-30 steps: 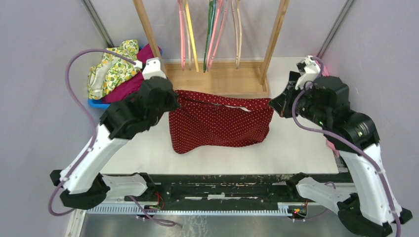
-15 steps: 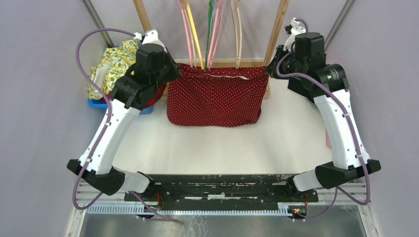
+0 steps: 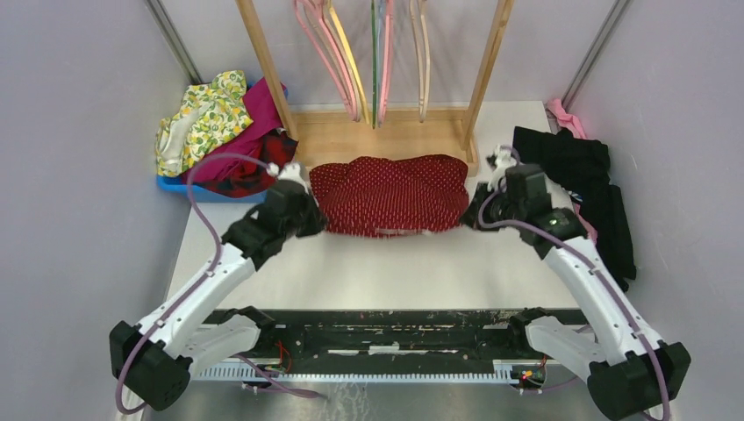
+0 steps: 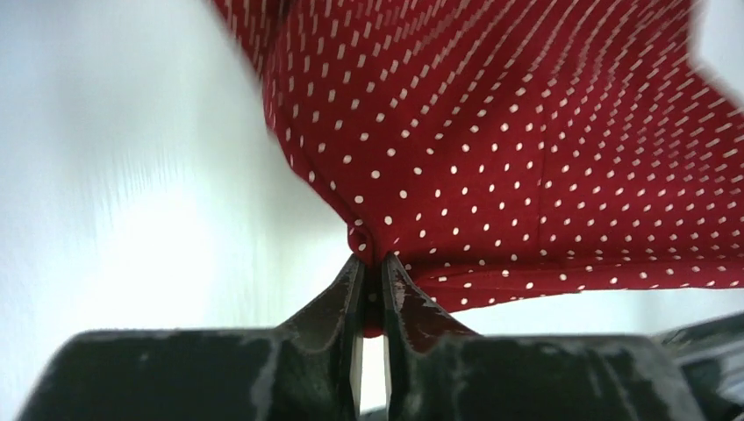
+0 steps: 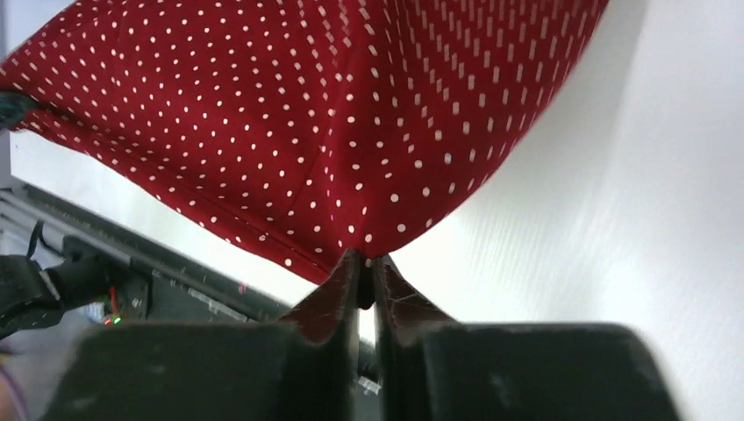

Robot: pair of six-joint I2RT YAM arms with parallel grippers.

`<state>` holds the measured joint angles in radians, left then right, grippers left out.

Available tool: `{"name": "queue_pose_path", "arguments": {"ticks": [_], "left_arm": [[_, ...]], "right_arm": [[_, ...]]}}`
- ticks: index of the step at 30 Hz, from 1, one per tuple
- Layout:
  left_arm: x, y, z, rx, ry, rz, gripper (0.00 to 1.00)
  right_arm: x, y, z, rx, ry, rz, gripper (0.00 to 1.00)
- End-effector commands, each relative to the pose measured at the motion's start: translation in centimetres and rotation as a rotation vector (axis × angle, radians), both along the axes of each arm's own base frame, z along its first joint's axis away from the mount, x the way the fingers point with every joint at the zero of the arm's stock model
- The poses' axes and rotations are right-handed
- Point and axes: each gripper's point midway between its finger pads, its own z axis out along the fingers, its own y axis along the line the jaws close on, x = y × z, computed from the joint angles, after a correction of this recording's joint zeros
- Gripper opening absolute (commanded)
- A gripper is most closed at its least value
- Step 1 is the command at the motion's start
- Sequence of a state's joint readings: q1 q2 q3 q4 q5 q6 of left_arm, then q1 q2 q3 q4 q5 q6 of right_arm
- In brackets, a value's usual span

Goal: Place the skirt on the hanger
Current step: Flatten out the skirt at the center of the board.

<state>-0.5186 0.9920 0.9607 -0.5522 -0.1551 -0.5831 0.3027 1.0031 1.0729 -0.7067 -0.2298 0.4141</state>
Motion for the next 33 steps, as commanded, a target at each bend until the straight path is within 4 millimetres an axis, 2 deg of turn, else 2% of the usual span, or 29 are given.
{"name": "queue_pose_path", "arguments": {"ticks": [1,3,5,6,7,10,12,14,18,24,27,33], "left_arm": [[-4.3,-0.6,-8.5,-0.068,0.194,-0.026,0.21],[-6.6,-1.0,-10.7,-0.09,0.254,-0.056,0.33],[-8.6,-1.6,-11.7,-0.117,0.295,-0.079,0.44],[-9.6,-2.1,-11.9,-0.122,0.303,-0.1,0.48],[-10.4,-2.4,-12.0,-0.119,0.315,-0.106,0.51],[-11.8,-3.5,-11.4,-0.13,0.32,-0.13,0.53],[-12.0,-3.5,-11.3,-0.105,0.319,-0.124,0.53],[-12.0,-3.0,-11.7,-0.067,0.325,-0.102,0.54],[-11.4,-1.5,-13.0,-0.012,0.317,-0.019,0.54],[-9.6,1.1,-13.8,0.032,0.238,0.149,0.58],[-9.6,1.4,-14.8,0.046,0.247,0.17,0.58],[-10.1,0.9,-16.9,0.037,0.29,0.158,0.59]], "right_arm": [[-3.6,1.4,-7.5,0.107,0.176,0.033,0.28],[-5.9,1.8,-9.9,0.134,0.257,0.048,0.49],[-7.7,1.7,-11.0,0.138,0.296,0.057,0.68],[-8.4,1.6,-11.3,0.134,0.308,0.061,0.73],[-9.0,1.5,-11.4,0.129,0.313,0.064,0.74],[-10.3,1.5,-11.0,0.133,0.32,0.073,0.73],[-10.7,1.8,-10.5,0.14,0.331,0.077,0.66],[-11.0,1.6,-10.5,0.112,0.338,0.064,0.63],[-11.1,1.1,-12.7,0.065,0.378,0.008,0.61],[-10.8,1.5,-16.0,0.062,0.404,-0.055,0.59],[-10.7,1.6,-17.0,0.061,0.413,-0.074,0.59],[-10.3,2.0,-18.2,0.05,0.417,-0.088,0.58]]}}
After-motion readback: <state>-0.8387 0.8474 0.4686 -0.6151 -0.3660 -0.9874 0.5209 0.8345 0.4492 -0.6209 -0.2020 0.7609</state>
